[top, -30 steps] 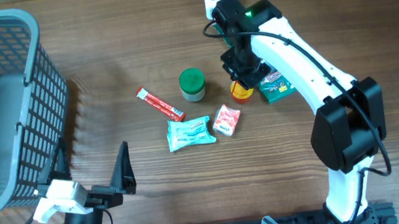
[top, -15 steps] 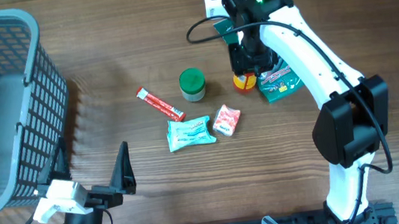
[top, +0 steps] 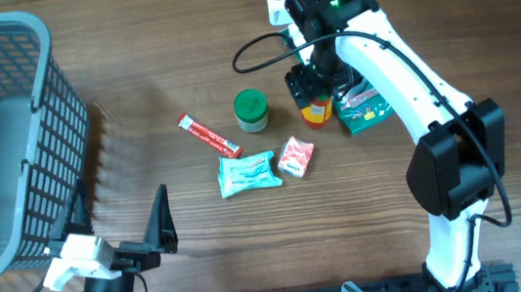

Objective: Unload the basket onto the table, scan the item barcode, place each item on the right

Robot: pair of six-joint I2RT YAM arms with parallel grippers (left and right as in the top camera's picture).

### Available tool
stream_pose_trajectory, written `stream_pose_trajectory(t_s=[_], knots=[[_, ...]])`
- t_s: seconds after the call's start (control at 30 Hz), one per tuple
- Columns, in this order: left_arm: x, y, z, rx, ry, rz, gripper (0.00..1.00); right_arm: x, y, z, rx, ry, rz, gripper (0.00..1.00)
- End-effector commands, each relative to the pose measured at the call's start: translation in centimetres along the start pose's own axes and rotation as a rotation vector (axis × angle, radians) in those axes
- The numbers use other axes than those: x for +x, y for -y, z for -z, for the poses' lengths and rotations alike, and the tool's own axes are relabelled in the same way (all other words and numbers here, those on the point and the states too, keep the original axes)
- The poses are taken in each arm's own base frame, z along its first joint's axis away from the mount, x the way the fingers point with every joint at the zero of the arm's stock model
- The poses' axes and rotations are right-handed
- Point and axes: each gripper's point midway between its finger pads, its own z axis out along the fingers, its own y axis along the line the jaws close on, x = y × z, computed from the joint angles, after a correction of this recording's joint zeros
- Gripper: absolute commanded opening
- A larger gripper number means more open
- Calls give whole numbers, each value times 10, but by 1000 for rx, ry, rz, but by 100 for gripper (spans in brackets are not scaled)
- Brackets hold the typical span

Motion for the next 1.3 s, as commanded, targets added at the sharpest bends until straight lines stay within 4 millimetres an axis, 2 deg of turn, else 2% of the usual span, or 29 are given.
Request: stream_pose_trajectory(t_s=[0.0, 0.13, 0.27, 0.43, 0.5, 0.6, 0.73, 0.87, 1.27], knots=[[-1, 3, 1, 16, 7, 11, 100, -5, -3, 3, -9, 14, 13, 99], [-1, 4, 1, 19, 7, 11, 100, -1, -5, 7, -16, 0, 11, 100], [-1, 4, 1, 19, 7, 11, 100, 0, -5, 31, -17, 8, -30, 100], [-1, 4, 1, 19, 7, 11, 100, -16, -8, 78, -33, 131, -115, 100], [-1, 4, 1, 19, 7, 11, 100, -24, -9, 87, -44, 177, -168, 100], [-1, 4, 1, 20, 7, 11, 100, -32, -10, 89, -51, 209, -192, 100], [0, 4, 1, 23, 6, 12, 100, -39, -11, 85, -55, 230, -183, 100], [0, 7, 1, 37, 5, 15, 100, -41, -9, 69, -49, 211, -186, 100], [0, 11, 2, 63, 2, 20, 100, -15, -1, -6, -7, 31, -257, 100]])
